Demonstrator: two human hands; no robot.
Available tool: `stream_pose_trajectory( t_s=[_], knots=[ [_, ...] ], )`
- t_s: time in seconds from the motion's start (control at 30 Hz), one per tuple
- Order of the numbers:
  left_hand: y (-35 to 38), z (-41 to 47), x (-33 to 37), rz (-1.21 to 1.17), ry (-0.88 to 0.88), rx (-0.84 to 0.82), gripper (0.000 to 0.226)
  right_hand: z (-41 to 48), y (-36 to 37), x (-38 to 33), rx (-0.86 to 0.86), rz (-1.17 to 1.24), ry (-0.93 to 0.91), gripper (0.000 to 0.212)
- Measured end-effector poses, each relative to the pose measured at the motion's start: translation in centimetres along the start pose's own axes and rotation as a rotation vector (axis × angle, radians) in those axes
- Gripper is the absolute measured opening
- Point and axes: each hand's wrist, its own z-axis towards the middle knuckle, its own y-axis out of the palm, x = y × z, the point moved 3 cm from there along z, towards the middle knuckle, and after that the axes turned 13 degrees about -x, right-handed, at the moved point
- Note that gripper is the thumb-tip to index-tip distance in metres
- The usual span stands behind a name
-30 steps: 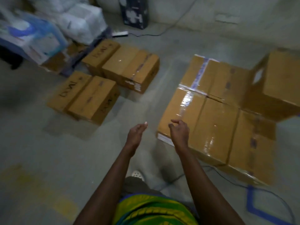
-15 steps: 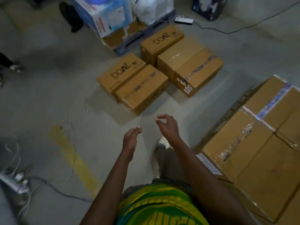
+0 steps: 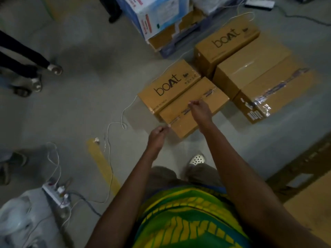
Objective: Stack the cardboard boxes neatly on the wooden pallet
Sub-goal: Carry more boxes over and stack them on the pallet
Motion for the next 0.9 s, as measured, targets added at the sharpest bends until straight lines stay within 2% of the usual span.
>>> stream_pose_trajectory(
  t_s=[0.1, 0.3, 0.43, 0.57, 0.63, 0.7, 0.73, 0.83, 0.9],
  knots=[
    [-4.4, 3.9, 2.2, -0.055, -0.037, 0.001, 0.014, 3.2, 2.1, -1.8, -0.045, -0.019, 0.05, 0.024],
    [-12.6, 16.4, 3.4, -0.216, -0.25, -0.046, 0.016, 11.6, 7.5, -1.3, -0.025, -0.062, 0.162, 0.022],
    [-18.1, 26.3, 4.4, -0.196, -0.319, -0.115, 0.029, 17.8, 11.9, -1.3, 0.082, -0.017, 0.291, 0.02],
    [-22.3, 34.9, 5.0, -0.135, -0.481, -0.195, 0.021, 24.5, 18.8, -2.1, 0.197, 0.158, 0.474, 0.022],
    [-24.1, 38.1, 5.3, -0.062, -0.552, -0.215, 0.021, 27.7, 22.7, -3.1, 0.182, 0.242, 0.544, 0.017],
    [-25.5, 41.8, 5.7, -0.024, -0.539, -0.199, 0.022, 31.2, 26.2, -3.3, 0.124, 0.267, 0.583, 0.009],
    [-26.1, 43.7, 5.8, -0.001, -0.524, -0.195, 0.022, 33.0, 27.7, -2.8, 0.094, 0.262, 0.598, 0.01],
    [-27.1, 49.6, 4.3, 0.041, -0.49, -0.195, 0.017, 38.1, 30.3, -0.3, 0.058, 0.249, 0.646, 0.034],
    [-27.7, 53.6, 2.0, 0.073, -0.508, -0.158, 0.015, 41.3, 31.0, 2.2, 0.064, 0.211, 0.682, 0.039]
  ],
)
